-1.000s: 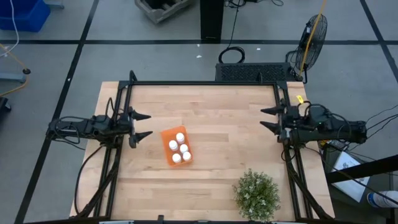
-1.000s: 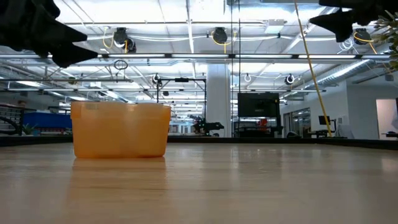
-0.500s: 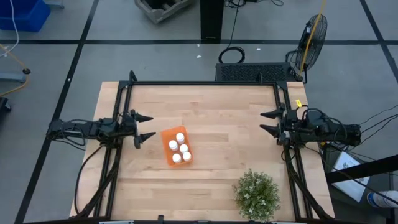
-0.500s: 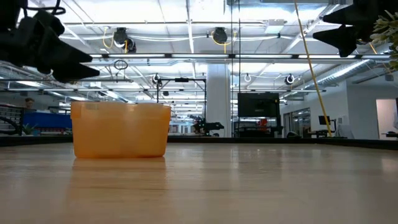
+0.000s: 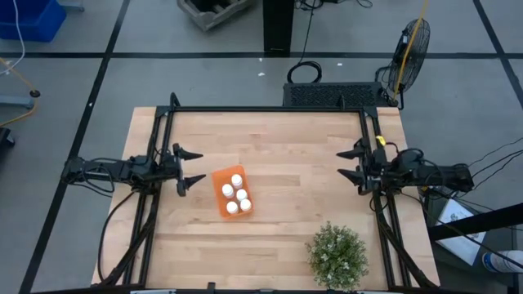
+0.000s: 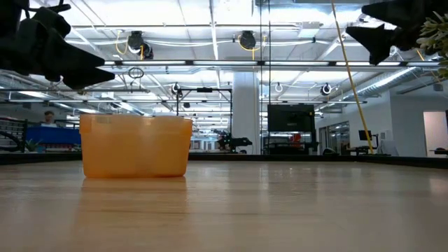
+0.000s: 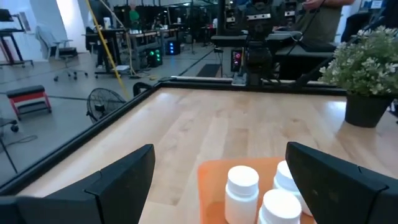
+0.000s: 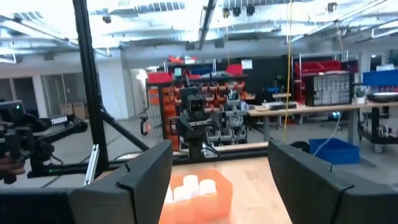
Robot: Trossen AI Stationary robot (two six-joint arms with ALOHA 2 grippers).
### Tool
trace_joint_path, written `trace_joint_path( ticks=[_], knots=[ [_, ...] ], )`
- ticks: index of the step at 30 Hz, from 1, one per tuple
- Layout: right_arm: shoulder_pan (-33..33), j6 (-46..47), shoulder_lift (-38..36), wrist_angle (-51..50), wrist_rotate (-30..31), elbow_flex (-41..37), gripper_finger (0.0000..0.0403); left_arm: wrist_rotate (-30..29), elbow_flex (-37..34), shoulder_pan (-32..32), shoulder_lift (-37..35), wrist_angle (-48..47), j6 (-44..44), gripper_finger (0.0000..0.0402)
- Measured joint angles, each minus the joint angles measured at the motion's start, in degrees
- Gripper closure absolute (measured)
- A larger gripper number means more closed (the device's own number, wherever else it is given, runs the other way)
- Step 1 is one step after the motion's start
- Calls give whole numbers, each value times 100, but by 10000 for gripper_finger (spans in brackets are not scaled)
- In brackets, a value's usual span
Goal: Pick and place pill bottles into a basket
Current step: Return to Home Position
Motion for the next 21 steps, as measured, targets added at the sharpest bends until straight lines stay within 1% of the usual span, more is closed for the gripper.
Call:
trace_joint_path(
  ticks=[3, 6, 10, 13, 16, 21],
  knots=[
    [0, 6, -1, 490, 7, -338, 149, -39, 0, 5, 0, 11, 2, 36],
    [0, 33, 0, 715, 7, -568, 149, 18, 0, 4, 0, 9, 4, 36],
    [0, 86, -1, 890, 23, -726, 149, 118, 0, 5, 0, 7, 11, 36],
    [0, 125, 7, 795, 31, -732, 149, 226, -15, 29, 0, 39, 10, 36],
    [0, 158, 4, 737, 31, -738, 149, 514, -20, 133, 6, 30, 21, 36],
    [0, 359, 7, 285, 28, -745, 149, 1151, -59, 447, 7, 72, 4, 36]
  ],
)
